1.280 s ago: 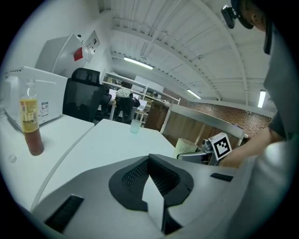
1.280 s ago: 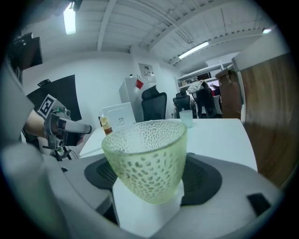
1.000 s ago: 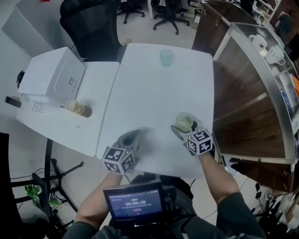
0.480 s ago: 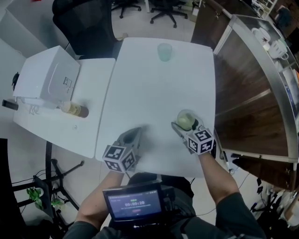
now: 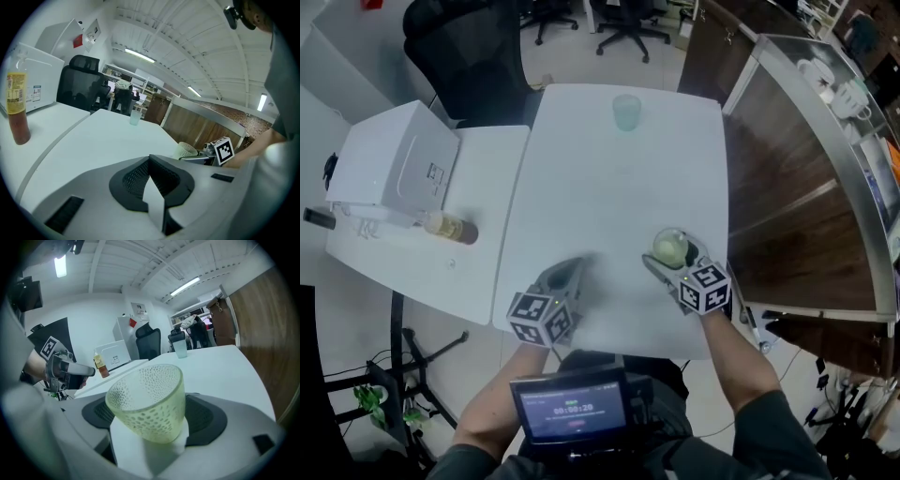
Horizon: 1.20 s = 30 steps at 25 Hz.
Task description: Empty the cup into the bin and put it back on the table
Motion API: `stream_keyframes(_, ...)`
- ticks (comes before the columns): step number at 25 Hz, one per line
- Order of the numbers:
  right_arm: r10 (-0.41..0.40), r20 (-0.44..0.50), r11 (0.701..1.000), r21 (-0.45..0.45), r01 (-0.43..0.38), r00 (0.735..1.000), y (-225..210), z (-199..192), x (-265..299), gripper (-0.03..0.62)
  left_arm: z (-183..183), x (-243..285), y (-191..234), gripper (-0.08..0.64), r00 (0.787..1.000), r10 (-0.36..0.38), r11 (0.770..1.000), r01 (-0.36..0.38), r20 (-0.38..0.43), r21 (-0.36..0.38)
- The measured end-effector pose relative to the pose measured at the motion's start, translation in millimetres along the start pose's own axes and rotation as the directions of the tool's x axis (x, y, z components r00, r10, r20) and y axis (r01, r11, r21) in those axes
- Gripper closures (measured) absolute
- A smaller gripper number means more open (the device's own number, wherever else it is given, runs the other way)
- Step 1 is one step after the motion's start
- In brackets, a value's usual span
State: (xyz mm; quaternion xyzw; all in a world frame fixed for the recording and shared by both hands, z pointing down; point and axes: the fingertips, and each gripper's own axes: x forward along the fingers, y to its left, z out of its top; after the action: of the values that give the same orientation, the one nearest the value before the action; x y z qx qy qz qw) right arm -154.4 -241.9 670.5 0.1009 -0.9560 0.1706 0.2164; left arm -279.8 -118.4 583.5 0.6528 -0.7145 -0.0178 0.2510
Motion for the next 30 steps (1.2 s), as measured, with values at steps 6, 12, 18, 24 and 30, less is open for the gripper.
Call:
stream_keyframes(6,-0.036,0.026,0.999,0.001,0.036,0.999,-2.2,10.3,-20.2,0.146,17.6,-11.7,-0.3,0.56,0.999,-0.004,1.0,0.003,0.038,0.011)
stream_keyframes(12,-0.01,0.062,1.0,0.01,0.009,0.998,14.3,25.0,-56.8,0.147,30.8,-32.1,-4.3,0.56,0.996,0.016,1.0,-0.016,0.091,0.003)
stream_keyframes(18,0.007,0.164,1.0,0.006,-0.008,0.986,30.8,49.1,-110.4,0.183,50.9,-60.7,-26.2,0.56,0.981,0.062,0.998,-0.06,0.182,-0.017)
stream_keyframes(24,0.041,0.291,0.999,-0.039,-0.031,0.956,45.0,91.2,-164.3,0.313,70.6,-84.2,-62.9,0.56,0.968,0.044,0.996,-0.061,0.248,0.064)
stream_keyframes(30,0.04,0.357,0.998,-0.067,-0.017,0.933,75.1,108.1,-200.2,0.588,85.4,-115.7,-89.5,0.56,0.952,-0.015,0.994,-0.018,0.305,0.106)
